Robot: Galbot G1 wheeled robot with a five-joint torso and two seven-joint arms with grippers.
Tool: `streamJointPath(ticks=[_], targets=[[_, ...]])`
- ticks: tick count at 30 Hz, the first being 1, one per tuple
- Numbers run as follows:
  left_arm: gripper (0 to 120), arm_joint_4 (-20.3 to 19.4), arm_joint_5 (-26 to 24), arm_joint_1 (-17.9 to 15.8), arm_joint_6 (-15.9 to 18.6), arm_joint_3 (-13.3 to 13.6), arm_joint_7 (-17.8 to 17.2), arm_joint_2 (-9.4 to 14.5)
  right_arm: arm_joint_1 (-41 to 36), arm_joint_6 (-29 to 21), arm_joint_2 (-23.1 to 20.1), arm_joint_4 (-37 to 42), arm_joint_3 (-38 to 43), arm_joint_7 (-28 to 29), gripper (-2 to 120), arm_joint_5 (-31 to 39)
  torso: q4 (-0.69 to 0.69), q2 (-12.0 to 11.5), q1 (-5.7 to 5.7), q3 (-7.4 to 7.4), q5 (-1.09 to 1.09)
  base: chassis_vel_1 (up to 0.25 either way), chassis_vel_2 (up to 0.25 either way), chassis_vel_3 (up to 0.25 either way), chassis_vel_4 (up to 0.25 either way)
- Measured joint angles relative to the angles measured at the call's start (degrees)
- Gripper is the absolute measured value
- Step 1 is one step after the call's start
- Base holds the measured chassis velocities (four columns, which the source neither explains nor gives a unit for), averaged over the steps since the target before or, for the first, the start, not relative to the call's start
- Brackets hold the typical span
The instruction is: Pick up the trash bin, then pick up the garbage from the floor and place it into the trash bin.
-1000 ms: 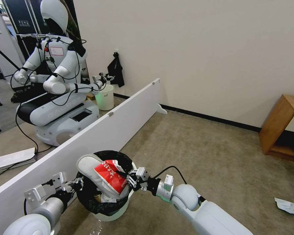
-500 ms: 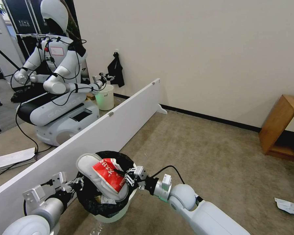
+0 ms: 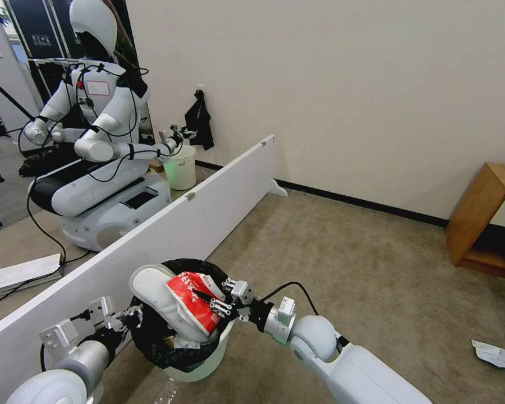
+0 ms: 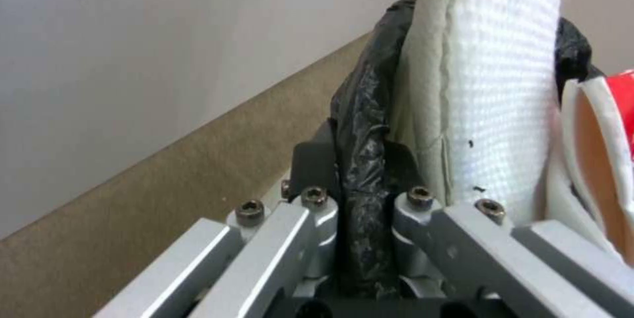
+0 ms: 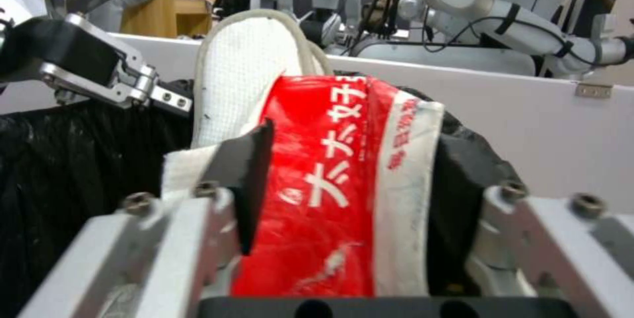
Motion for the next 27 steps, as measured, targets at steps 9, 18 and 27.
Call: streamJointPath(ticks=[9, 18, 27], targets=[[5, 2.2, 0.6, -0.3, -0.3, -0.2, 0.7, 0.2, -0.2, 0.1, -0.1, 0.2, 0.5, 0.0, 93, 0.1, 0.00, 0.0, 0.00, 0.00, -0.01, 0.000, 0.000, 0.000, 0.000], [5, 3.1, 0.8, -0.6, -0.6, -0.7, 1.2, 0.4, 0.6, 0.2, 0.3, 0.2, 0.6, 0.1, 100, 0.4, 0.00, 0.0, 0.00, 0.00, 0.00, 0.000, 0.000, 0.000, 0.000], [5, 3.2, 1.6, -0.6, -0.9, -0.6, 2.0, 0.2, 0.7, 0.2, 0.1, 0.2, 0.5, 0.3, 100, 0.7, 0.00, 0.0, 0.00, 0.00, 0.00, 0.000, 0.000, 0.000, 0.000]])
